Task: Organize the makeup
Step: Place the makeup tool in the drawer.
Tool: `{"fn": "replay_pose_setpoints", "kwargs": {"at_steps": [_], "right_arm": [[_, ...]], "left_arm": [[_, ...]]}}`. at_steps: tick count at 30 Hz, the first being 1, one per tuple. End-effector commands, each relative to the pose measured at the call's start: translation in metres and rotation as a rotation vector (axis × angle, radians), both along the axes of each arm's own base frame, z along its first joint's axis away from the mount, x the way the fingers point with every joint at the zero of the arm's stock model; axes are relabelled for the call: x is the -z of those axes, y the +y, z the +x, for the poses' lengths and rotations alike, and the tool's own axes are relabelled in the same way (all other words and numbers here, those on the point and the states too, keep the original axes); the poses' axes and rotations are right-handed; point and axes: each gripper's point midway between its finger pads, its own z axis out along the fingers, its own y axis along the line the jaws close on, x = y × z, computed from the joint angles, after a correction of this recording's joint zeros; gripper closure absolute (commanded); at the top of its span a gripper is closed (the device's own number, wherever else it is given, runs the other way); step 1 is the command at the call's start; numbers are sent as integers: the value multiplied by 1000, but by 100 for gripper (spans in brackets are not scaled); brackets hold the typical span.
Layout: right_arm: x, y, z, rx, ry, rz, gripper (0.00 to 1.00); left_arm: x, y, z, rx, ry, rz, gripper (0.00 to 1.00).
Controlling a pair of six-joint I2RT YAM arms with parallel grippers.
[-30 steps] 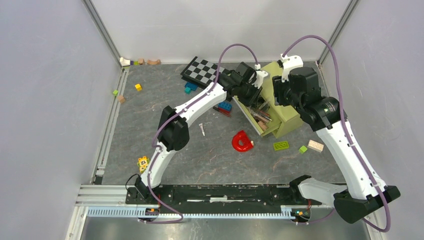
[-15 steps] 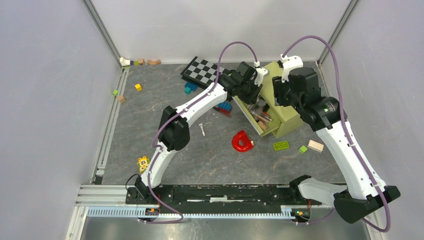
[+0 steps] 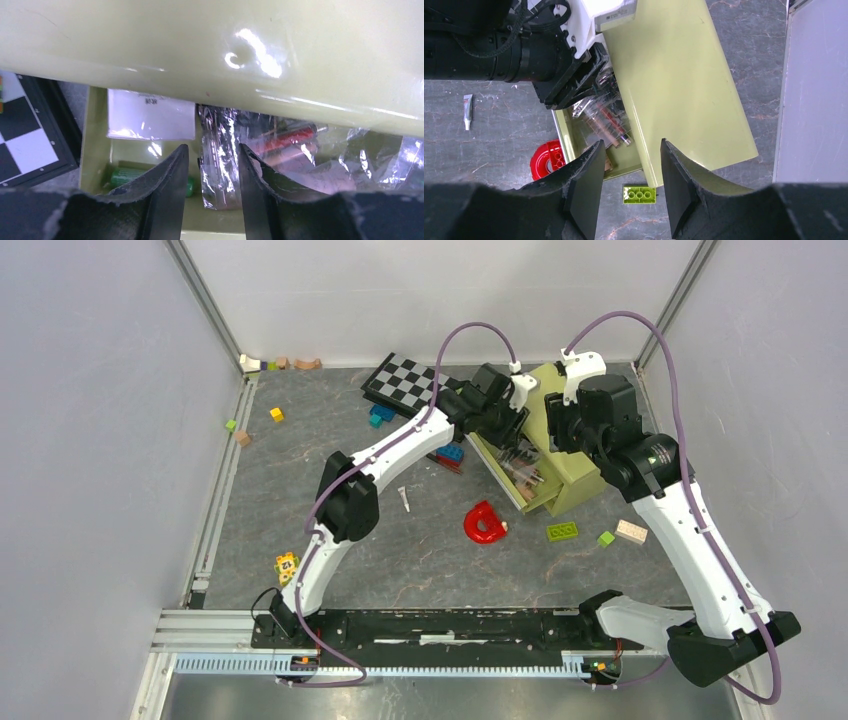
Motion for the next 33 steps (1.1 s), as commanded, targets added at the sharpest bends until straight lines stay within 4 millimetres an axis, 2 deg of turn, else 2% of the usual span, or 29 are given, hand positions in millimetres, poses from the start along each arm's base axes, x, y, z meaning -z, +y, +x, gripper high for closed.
{"fn": "replay_pose_setpoints", "kwargs": {"at_steps": [1, 4, 10, 25, 33], "right_arm": [[-16, -1, -1, 4, -51, 17, 49], [-15, -1, -1, 3, -49, 18, 49], [-12, -1, 0, 4, -44, 15, 49], [-11, 1, 0, 1, -41, 20, 49], [-8, 1, 0, -3, -35, 21, 49]], "left_arm": [[-37, -9, -19, 95, -31, -96, 52], [-33, -12, -33, 111, 2, -117, 53], [-35, -20, -48, 110, 31, -183, 54], [-51, -27, -57, 103, 18, -224, 54], [-32, -50, -82, 174, 70, -226, 57]]}}
